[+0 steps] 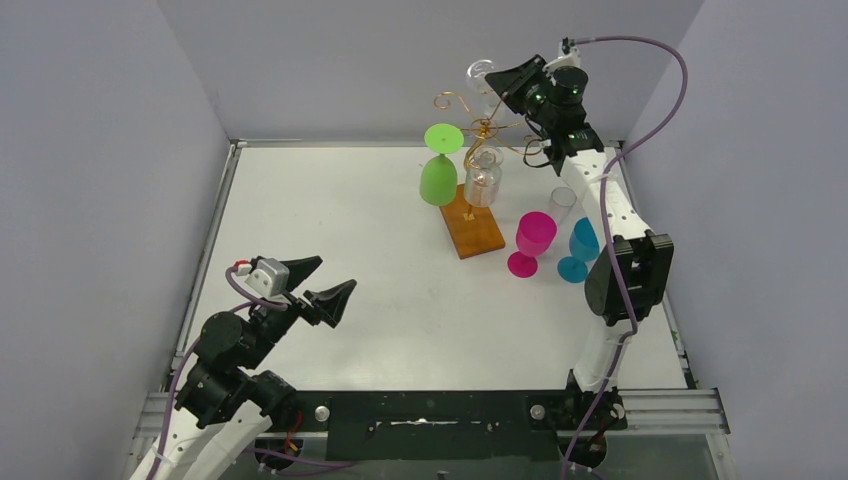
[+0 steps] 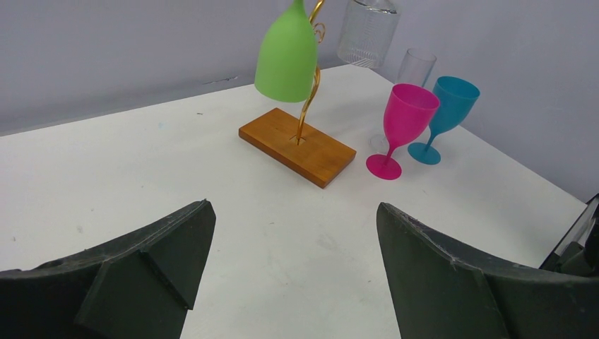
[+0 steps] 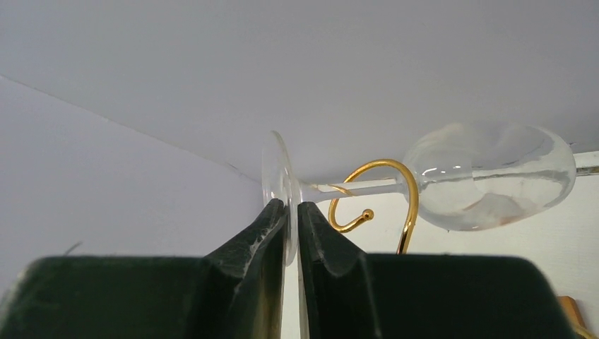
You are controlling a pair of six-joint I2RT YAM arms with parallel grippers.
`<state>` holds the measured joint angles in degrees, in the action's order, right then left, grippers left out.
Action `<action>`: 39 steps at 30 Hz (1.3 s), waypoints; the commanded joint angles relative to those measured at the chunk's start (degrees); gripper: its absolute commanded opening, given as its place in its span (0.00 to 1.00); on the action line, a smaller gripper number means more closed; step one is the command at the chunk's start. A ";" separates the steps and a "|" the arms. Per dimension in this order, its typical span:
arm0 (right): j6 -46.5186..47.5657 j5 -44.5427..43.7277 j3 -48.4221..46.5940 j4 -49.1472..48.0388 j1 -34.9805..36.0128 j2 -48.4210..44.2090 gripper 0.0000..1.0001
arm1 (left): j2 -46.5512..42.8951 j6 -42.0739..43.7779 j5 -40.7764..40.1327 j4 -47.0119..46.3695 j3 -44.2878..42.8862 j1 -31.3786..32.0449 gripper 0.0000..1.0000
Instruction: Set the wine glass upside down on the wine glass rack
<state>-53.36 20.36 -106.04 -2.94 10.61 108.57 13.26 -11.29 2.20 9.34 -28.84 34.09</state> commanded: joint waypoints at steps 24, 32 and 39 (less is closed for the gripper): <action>4.06 -4.54 -11.58 10.72 1.51 1.01 0.47 | -0.86 0.92 0.19 -1.96 -0.15 -0.08 0.86; 7.93 -3.76 -14.18 17.40 1.67 1.35 0.60 | -0.99 0.92 0.19 -1.80 -0.25 -0.12 0.86; 10.47 -4.80 -14.26 19.30 1.77 -0.05 0.63 | -0.87 0.92 0.19 -1.90 -0.12 -0.10 0.86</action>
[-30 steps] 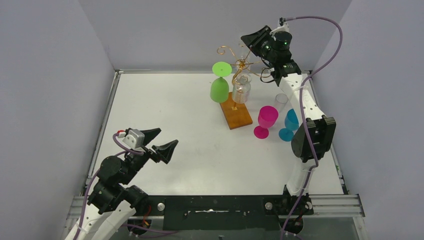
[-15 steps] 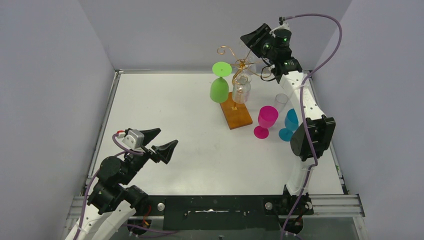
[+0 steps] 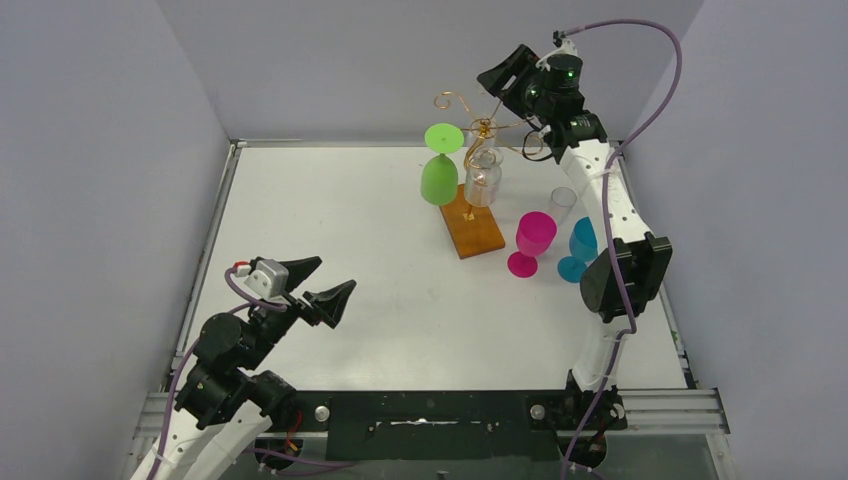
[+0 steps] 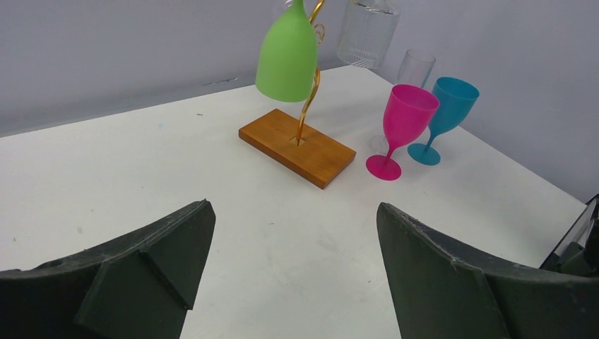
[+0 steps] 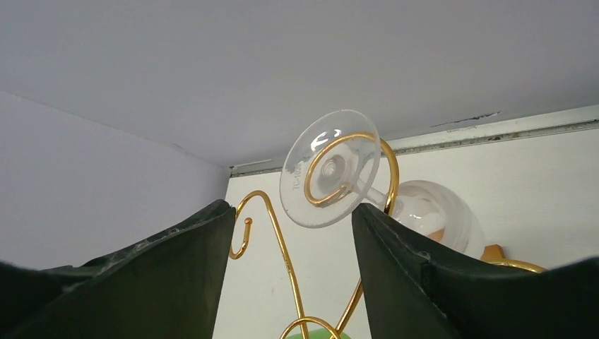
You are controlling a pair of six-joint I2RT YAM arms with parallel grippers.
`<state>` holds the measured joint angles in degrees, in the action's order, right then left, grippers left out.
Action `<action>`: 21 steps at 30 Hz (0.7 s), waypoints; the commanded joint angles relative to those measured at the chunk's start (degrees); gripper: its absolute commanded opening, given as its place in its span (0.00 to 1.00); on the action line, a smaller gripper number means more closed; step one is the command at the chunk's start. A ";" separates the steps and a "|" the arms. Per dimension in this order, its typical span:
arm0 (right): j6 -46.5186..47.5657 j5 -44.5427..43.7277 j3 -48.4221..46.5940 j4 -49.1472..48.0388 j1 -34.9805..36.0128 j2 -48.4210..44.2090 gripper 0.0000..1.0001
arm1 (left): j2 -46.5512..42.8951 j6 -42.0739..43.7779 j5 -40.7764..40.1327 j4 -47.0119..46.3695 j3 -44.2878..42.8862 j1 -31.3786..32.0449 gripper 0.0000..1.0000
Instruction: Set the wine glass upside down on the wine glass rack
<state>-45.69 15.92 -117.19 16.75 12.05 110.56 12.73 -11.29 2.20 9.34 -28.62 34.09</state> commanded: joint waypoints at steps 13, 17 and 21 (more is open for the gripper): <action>3.71 1.21 -0.66 -0.20 0.34 -6.81 0.72 | -0.16 0.99 -0.30 -1.87 -0.38 -0.11 0.86; 2.99 1.58 1.28 -0.32 0.29 -9.47 0.73 | 0.09 0.96 -0.56 -1.95 -0.30 -0.12 0.86; 4.96 2.57 6.76 -1.45 0.10 -14.66 0.73 | 1.59 0.79 -0.09 -0.92 -1.16 -0.11 0.89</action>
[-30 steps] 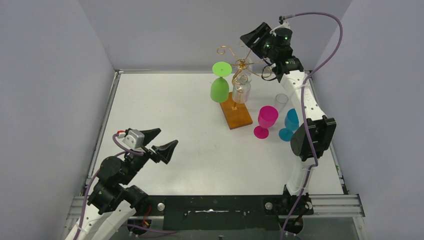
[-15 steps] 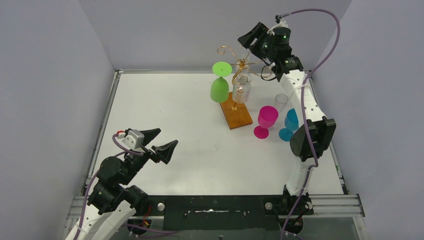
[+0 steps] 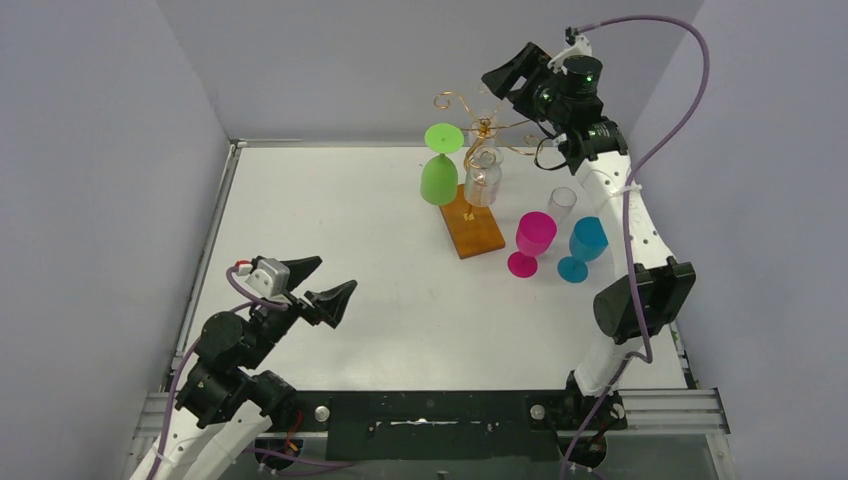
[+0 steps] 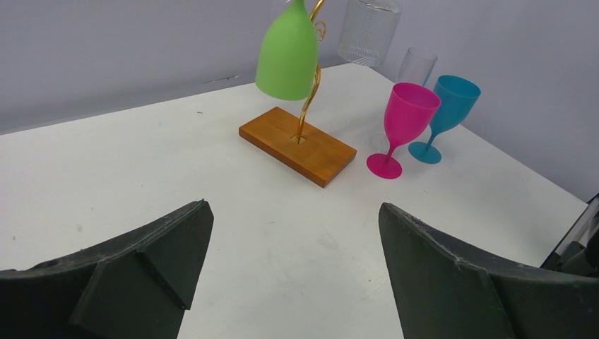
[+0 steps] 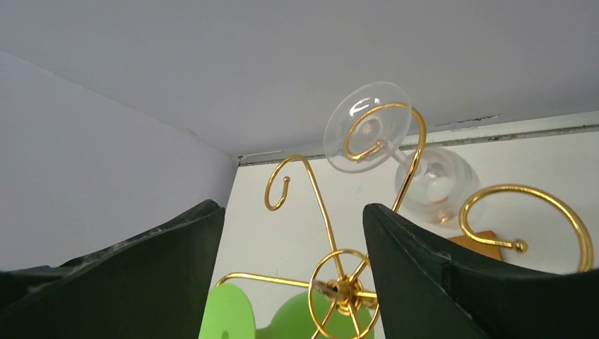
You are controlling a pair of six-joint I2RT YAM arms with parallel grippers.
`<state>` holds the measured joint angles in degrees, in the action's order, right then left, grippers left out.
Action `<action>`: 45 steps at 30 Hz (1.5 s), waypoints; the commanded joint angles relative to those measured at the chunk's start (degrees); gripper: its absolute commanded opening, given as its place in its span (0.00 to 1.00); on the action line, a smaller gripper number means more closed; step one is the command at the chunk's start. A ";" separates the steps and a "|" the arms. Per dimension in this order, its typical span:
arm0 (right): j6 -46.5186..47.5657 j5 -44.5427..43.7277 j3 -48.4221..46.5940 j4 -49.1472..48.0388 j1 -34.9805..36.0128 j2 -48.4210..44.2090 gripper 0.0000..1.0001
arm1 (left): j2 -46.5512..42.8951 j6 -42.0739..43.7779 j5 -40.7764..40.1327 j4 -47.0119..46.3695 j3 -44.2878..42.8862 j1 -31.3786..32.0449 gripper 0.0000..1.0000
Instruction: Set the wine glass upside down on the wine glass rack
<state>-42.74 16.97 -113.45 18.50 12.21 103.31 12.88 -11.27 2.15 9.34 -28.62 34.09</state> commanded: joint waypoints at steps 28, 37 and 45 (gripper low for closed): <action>28.37 -14.50 48.48 17.27 0.09 -53.52 0.67 | 22.90 2.08 0.98 1.83 -14.80 -0.71 0.93; 35.53 -8.26 56.64 7.66 -0.05 -49.83 0.42 | 14.92 8.88 -0.99 -0.23 -4.82 -0.70 0.92; 40.08 -4.17 60.14 0.88 -0.11 -46.65 0.41 | 12.89 10.21 1.38 -1.55 -3.73 -0.78 0.89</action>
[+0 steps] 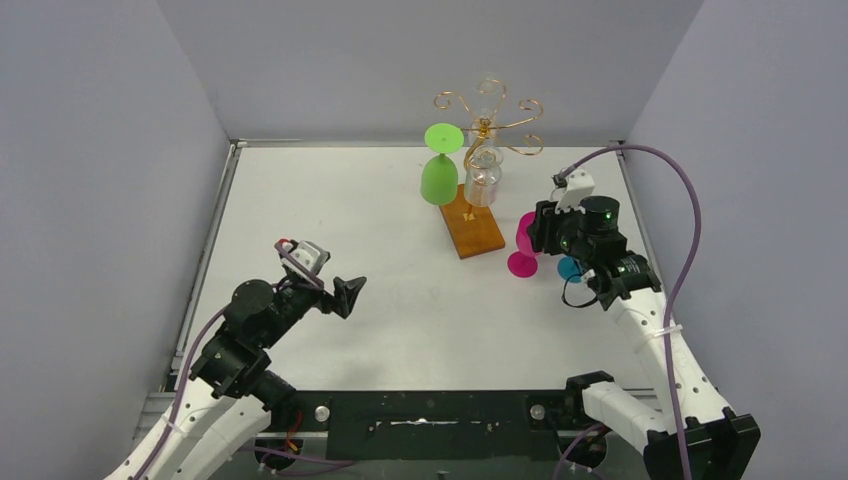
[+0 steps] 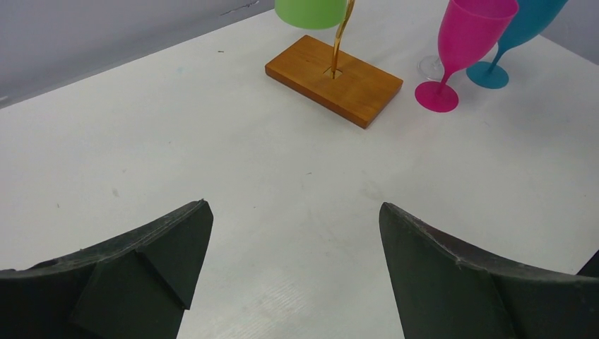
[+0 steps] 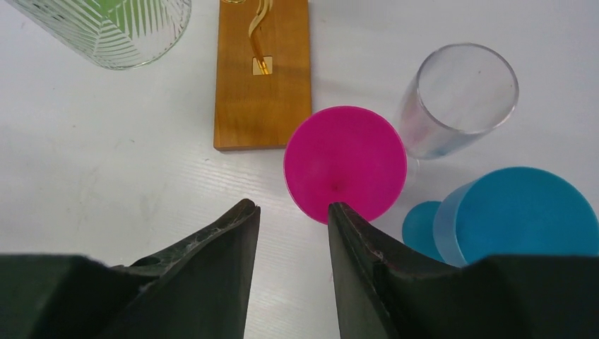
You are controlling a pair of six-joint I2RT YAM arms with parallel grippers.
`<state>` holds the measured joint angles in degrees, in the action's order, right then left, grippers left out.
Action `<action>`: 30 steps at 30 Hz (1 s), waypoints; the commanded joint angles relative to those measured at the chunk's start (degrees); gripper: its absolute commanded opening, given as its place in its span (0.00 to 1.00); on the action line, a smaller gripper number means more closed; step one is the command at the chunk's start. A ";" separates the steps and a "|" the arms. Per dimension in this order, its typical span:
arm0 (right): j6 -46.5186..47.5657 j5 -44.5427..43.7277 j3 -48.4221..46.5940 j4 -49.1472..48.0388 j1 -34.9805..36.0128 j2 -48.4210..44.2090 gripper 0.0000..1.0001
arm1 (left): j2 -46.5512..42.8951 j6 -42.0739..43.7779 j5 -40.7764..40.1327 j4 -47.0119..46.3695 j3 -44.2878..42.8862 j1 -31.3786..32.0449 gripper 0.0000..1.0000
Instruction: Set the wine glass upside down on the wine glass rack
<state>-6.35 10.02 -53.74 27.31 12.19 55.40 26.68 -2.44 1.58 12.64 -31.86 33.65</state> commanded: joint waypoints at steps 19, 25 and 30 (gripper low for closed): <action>6.79 4.83 2.87 -8.63 -0.02 8.60 0.39 | -5.03 1.95 13.47 -11.97 4.71 -0.35 0.84; 6.90 5.45 2.62 -8.07 0.03 9.30 0.30 | -6.21 3.97 18.66 -14.66 6.60 -0.39 0.84; 6.07 6.33 2.59 -6.00 0.54 8.13 0.25 | -7.68 6.86 23.07 -15.15 7.68 -0.40 0.82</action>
<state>-0.45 15.70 -50.54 21.96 12.21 64.73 20.47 1.19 18.76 2.68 -24.43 33.58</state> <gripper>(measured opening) 0.258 0.829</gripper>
